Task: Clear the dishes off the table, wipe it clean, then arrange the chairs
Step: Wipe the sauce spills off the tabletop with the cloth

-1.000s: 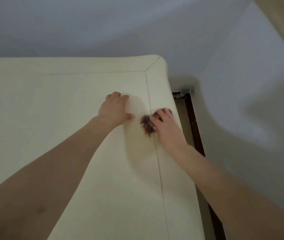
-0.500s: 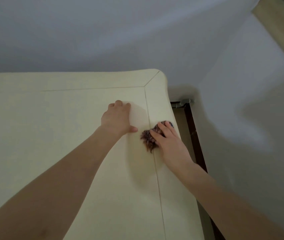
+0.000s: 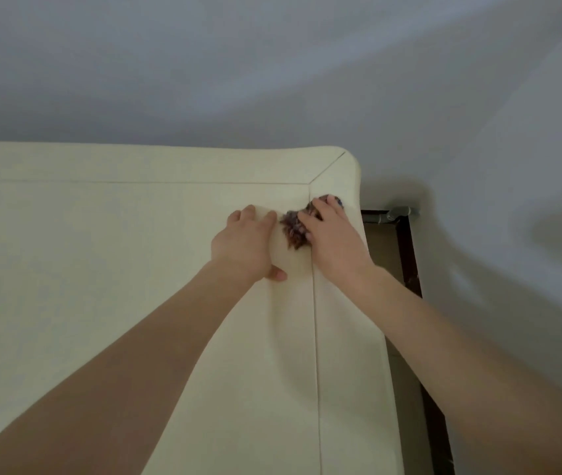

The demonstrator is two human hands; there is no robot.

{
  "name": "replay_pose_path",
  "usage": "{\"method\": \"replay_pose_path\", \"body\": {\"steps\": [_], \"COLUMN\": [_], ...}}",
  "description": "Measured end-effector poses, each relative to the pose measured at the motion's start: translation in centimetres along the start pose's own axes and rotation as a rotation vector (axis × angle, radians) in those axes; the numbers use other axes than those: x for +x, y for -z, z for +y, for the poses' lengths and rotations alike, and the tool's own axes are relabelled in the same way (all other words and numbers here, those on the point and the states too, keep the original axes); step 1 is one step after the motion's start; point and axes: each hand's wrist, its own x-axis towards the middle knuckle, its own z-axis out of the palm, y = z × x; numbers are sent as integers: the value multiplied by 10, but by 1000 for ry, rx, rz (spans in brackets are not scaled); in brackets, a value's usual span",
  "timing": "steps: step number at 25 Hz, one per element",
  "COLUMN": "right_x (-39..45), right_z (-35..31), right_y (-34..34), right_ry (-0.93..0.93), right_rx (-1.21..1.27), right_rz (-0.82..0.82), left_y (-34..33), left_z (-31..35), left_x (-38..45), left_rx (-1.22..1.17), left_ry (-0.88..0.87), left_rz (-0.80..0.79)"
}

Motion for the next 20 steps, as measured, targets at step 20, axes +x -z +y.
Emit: {"method": "replay_pose_path", "body": {"steps": [20], "right_x": [-2], "right_z": [36], "right_y": [15], "right_ry": [-213], "right_rx": [266], "right_rz": [-3], "left_y": [2], "left_z": [4], "left_x": [2], "left_rx": [-23], "left_ry": [33], "left_rz": [-23]}}
